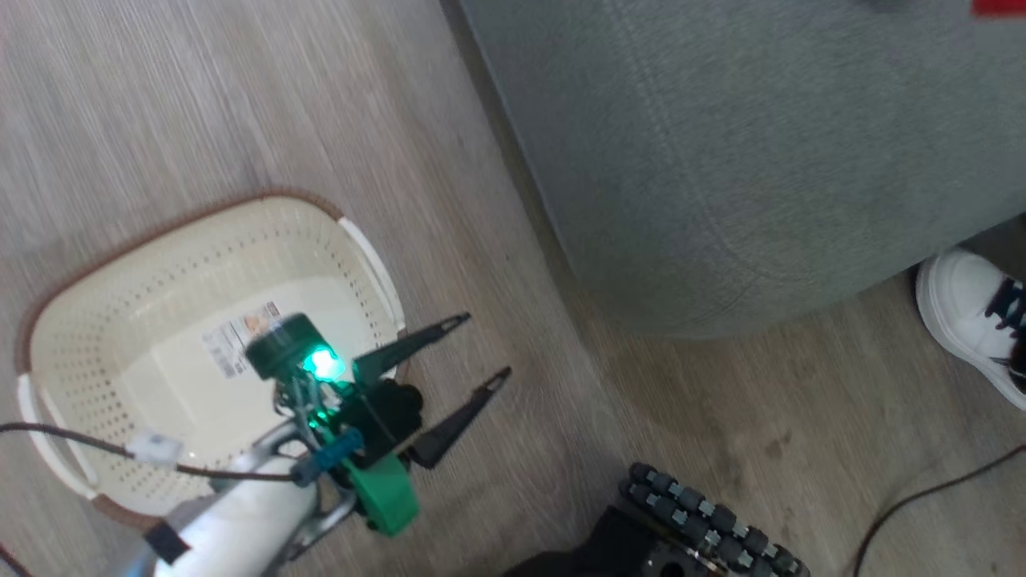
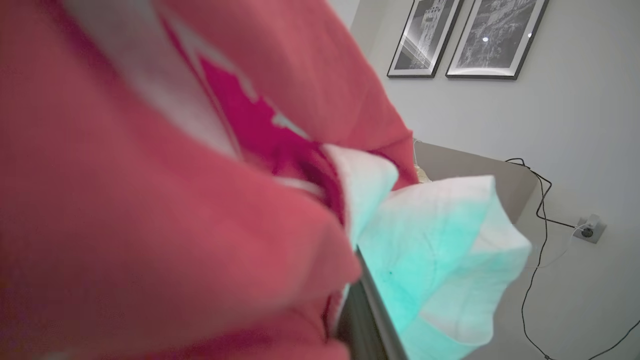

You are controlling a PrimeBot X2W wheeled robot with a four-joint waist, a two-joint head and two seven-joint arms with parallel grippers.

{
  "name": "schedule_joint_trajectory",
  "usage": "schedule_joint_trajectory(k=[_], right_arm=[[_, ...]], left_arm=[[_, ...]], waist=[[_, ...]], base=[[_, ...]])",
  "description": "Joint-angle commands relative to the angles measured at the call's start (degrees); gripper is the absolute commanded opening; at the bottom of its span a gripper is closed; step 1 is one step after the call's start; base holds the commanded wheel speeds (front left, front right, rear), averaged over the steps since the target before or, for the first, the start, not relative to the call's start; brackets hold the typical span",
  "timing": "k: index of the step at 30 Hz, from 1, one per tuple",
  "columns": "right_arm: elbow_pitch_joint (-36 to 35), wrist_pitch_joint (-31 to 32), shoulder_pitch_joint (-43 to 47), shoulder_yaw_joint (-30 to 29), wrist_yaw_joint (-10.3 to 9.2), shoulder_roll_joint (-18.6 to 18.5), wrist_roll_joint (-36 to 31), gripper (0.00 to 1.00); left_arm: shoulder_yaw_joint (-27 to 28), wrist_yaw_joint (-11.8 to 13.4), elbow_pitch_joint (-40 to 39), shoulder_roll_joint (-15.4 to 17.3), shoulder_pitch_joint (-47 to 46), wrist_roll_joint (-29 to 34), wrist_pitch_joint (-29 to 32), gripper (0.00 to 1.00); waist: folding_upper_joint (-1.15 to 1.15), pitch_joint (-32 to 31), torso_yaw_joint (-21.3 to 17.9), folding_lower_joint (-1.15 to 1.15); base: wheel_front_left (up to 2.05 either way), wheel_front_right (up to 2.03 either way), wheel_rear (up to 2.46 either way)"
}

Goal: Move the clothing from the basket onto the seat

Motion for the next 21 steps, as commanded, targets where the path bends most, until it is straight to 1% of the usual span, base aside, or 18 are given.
schedule_joint_trajectory(k=[1,7,11,16,19,21], right_arm=[[-1.0,-0.3,-1.2,0.0,-0.02,-2.2,0.3,0.00],[8.5,-0.3,-9.4,-0.6,-0.02,-4.8,0.3,0.00],[13.8,-0.3,-14.3,-2.3,-0.02,-5.2,-2.1,0.00],[17.6,-0.3,-19.6,-8.7,-0.02,-2.7,-6.8,0.00],[18.0,-0.3,-22.8,-14.9,-0.02,-0.6,-8.7,0.00],[17.8,-0.3,-24.4,-17.8,-0.02,0.7,-10.5,0.00]], left_arm=[[1.8,0.0,-1.9,1.2,-1.0,0.4,-0.3,1.00],[1.9,0.0,-3.2,3.7,-1.1,0.8,-0.3,1.00],[1.8,0.0,-3.9,4.8,-1.4,1.1,-0.3,1.00],[1.9,0.0,-4.6,5.7,-1.8,1.3,-0.3,1.00],[1.9,0.0,-5.0,6.1,-2.1,1.4,-0.3,1.00],[2.3,0.0,-5.1,6.2,-2.4,1.5,-0.3,1.00]], waist=[[0.00,2.4,0.4,-0.02],[0.00,6.6,0.9,-0.02],[0.00,8.8,1.2,-0.02],[0.00,11.5,2.0,-0.02],[0.00,13.1,2.8,-0.02],[0.00,14.2,3.5,-0.02]], base=[[0.00,0.00,0.00],[0.00,0.00,0.00],[0.00,0.00,0.00],[0.00,0.00,0.00],[0.00,0.00,0.00],[0.00,0.00,0.00]])
